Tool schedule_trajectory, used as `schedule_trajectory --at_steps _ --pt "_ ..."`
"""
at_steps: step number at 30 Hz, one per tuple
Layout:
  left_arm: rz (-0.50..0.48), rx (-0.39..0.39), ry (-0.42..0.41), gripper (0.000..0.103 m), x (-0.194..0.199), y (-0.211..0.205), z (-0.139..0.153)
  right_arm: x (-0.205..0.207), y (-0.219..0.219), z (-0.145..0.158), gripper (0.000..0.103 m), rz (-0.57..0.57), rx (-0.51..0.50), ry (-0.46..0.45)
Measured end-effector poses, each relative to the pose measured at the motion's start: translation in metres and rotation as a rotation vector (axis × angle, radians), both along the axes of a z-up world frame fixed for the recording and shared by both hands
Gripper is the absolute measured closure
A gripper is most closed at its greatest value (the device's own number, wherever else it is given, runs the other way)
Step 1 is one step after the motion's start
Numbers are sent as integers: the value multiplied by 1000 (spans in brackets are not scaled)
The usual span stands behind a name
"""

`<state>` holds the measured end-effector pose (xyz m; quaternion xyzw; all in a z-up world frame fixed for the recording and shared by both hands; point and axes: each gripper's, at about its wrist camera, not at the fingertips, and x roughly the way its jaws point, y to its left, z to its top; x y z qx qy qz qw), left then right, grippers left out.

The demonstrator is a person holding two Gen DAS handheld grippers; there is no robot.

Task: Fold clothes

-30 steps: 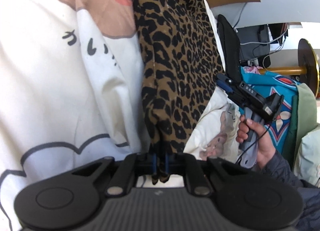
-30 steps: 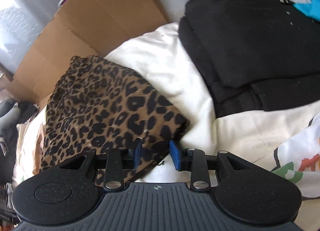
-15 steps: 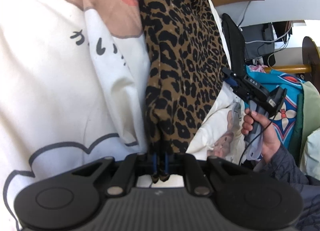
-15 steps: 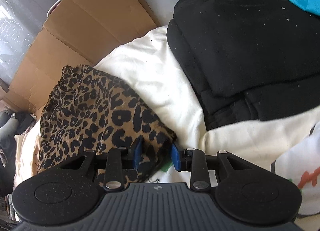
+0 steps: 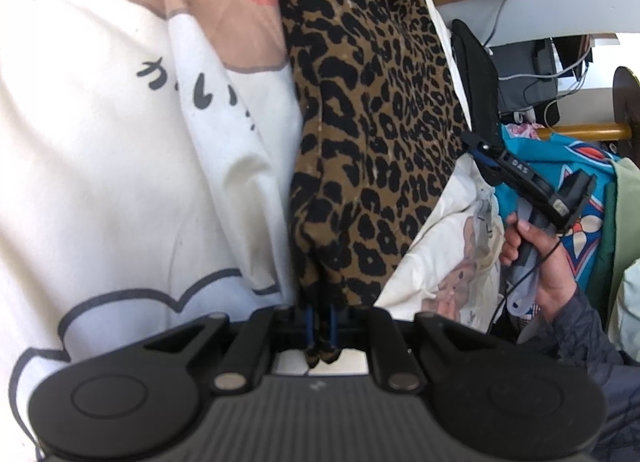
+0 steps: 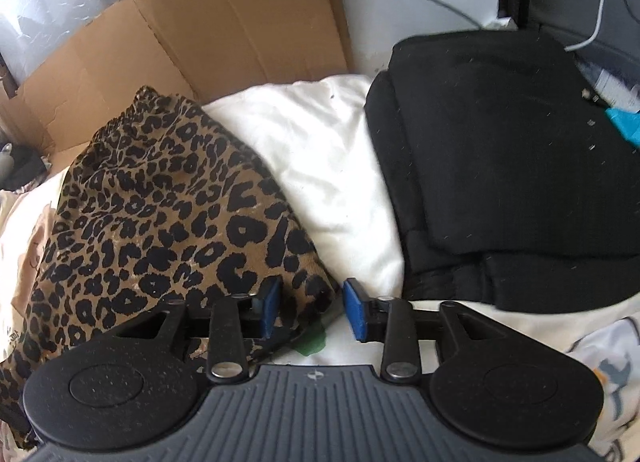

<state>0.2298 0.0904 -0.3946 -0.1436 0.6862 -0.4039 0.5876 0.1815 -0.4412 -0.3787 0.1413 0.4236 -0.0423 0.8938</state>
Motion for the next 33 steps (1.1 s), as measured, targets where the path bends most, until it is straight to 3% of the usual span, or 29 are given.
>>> schedule_trajectory --at_steps 8,11,13,22,28,33 --pt "-3 2 9 94 1 0 -2 18 -27 -16 52 86 131 23" --pt "3 -2 13 94 1 1 -3 26 -34 -22 39 165 184 49" --pt "6 -4 15 94 1 2 -3 25 -40 -24 36 159 238 55" --pt "14 -6 21 94 2 2 -4 23 -68 -31 38 112 487 81" --pt "26 -9 34 94 2 4 -6 12 -96 -53 52 -32 757 78" --pt "40 -10 43 94 3 3 -8 19 -100 -67 51 -57 827 76"
